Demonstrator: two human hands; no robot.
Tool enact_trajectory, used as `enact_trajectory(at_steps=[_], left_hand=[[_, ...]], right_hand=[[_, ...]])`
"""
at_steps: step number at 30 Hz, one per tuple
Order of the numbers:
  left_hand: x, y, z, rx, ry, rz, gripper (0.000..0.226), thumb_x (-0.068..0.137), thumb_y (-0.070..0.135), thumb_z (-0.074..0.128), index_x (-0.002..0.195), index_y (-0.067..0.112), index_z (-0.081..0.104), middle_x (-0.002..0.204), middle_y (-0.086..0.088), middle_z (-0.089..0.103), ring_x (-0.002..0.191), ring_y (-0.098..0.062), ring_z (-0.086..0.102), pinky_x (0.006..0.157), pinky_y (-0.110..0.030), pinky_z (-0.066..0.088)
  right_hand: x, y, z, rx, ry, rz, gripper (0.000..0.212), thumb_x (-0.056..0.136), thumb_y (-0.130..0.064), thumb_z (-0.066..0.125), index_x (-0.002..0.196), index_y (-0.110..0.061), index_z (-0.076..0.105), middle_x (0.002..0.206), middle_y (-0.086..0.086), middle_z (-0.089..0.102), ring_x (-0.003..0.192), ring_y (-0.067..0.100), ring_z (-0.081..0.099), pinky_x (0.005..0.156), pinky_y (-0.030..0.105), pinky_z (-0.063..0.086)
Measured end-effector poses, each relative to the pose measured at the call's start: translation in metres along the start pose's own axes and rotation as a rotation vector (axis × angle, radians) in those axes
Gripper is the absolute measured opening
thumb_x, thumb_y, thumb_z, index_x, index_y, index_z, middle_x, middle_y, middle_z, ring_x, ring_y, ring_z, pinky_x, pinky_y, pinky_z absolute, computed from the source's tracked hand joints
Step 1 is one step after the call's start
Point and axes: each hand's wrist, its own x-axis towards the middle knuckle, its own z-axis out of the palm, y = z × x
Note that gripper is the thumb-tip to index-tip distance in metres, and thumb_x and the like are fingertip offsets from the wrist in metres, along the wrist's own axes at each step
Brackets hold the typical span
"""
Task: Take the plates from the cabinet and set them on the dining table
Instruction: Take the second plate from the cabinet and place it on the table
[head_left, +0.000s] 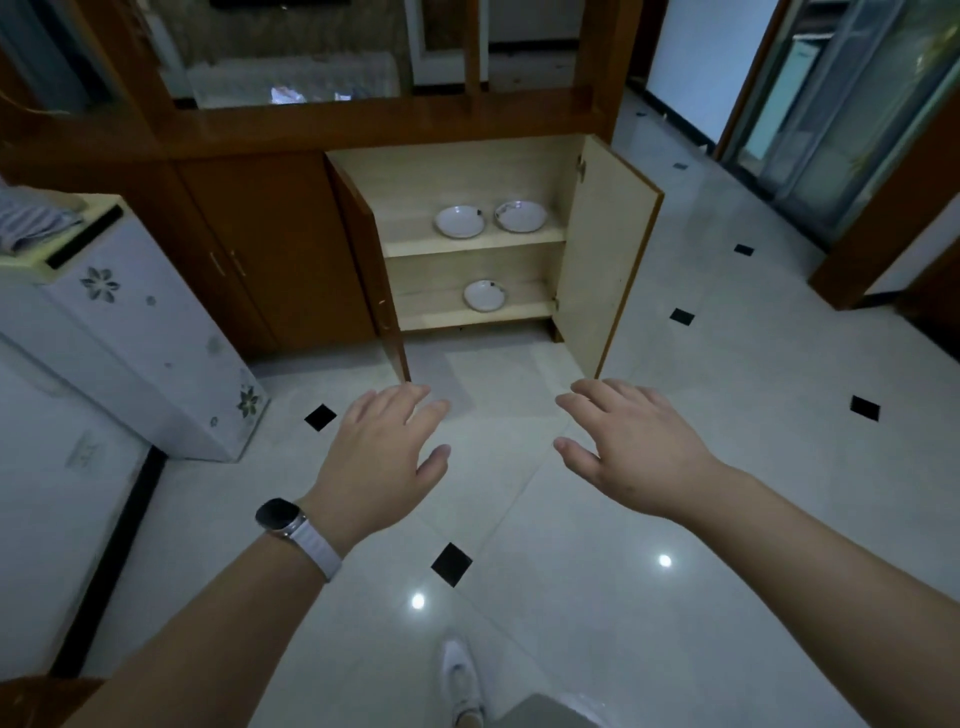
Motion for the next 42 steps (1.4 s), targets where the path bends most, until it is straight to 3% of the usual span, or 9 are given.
enact_trajectory(at_steps=[2, 9, 15, 26, 29, 33, 42], left_hand=[[0.035, -0.025, 0.003, -0.017, 0.011, 0.019, 0.044, 0.09, 0.044, 0.052, 0.129, 0.024, 0.055, 0.133, -0.002, 0.057, 0.122, -0.022, 0.048, 0.105, -0.043, 0.036], [0.124, -0.075, 0.013, -0.101, 0.02, 0.055, 0.045, 0.091, 0.044, 0.045, 0.129, 0.022, 0.055, 0.133, -0.004, 0.056, 0.124, -0.024, 0.049, 0.106, -0.045, 0.035], [0.187, -0.111, 0.035, -0.054, -0.065, 0.096, 0.049, 0.091, 0.048, 0.04, 0.132, 0.025, 0.052, 0.136, -0.003, 0.053, 0.126, -0.023, 0.046, 0.108, -0.045, 0.032], [0.362, -0.116, 0.087, -0.041, -0.1, 0.045, 0.048, 0.086, 0.043, 0.046, 0.125, 0.019, 0.059, 0.129, -0.007, 0.059, 0.119, -0.026, 0.052, 0.103, -0.041, 0.035], [0.419, -0.114, 0.096, -0.024, -0.097, 0.039, 0.048, 0.085, 0.042, 0.047, 0.124, 0.018, 0.061, 0.127, -0.007, 0.06, 0.115, -0.026, 0.053, 0.099, -0.039, 0.036], [0.481, -0.107, 0.106, -0.034, -0.079, 0.027, 0.046, 0.085, 0.04, 0.047, 0.121, 0.016, 0.061, 0.125, -0.01, 0.061, 0.112, -0.029, 0.055, 0.099, -0.042, 0.039], [0.548, -0.121, 0.121, 0.001, -0.069, -0.012, 0.046, 0.084, 0.036, 0.047, 0.12, 0.013, 0.062, 0.121, -0.013, 0.063, 0.105, -0.032, 0.059, 0.094, -0.041, 0.045]], right_hand=[[0.036, 0.0, -0.009, -0.018, 0.011, 0.016, 0.061, 0.093, -0.058, 0.022, 0.138, -0.024, 0.044, 0.14, -0.002, 0.049, 0.129, 0.021, 0.043, 0.104, 0.039, 0.035], [0.128, 0.015, -0.017, 0.009, 0.04, 0.094, 0.053, 0.096, -0.054, 0.034, 0.139, -0.024, 0.043, 0.141, -0.004, 0.048, 0.129, 0.02, 0.043, 0.104, 0.037, 0.033], [0.193, 0.043, -0.013, 0.024, 0.025, 0.122, 0.054, 0.096, -0.055, 0.031, 0.14, -0.025, 0.041, 0.143, -0.005, 0.044, 0.129, 0.019, 0.042, 0.103, 0.037, 0.032], [0.353, 0.159, 0.015, 0.116, -0.012, 0.097, 0.056, 0.095, -0.056, 0.031, 0.137, -0.022, 0.046, 0.138, -0.001, 0.049, 0.126, 0.021, 0.044, 0.102, 0.037, 0.033], [0.395, 0.2, 0.014, 0.129, -0.016, 0.079, 0.063, 0.091, -0.059, 0.022, 0.131, -0.021, 0.051, 0.131, 0.001, 0.054, 0.12, 0.023, 0.048, 0.098, 0.037, 0.036], [0.446, 0.251, 0.012, 0.103, -0.022, 0.022, 0.061, 0.089, -0.056, 0.028, 0.123, -0.016, 0.059, 0.125, 0.004, 0.059, 0.115, 0.026, 0.054, 0.095, 0.039, 0.041], [0.527, 0.288, 0.009, 0.138, -0.042, -0.04, 0.069, 0.087, -0.058, 0.021, 0.128, -0.015, 0.055, 0.131, 0.005, 0.056, 0.119, 0.028, 0.051, 0.097, 0.041, 0.039]])
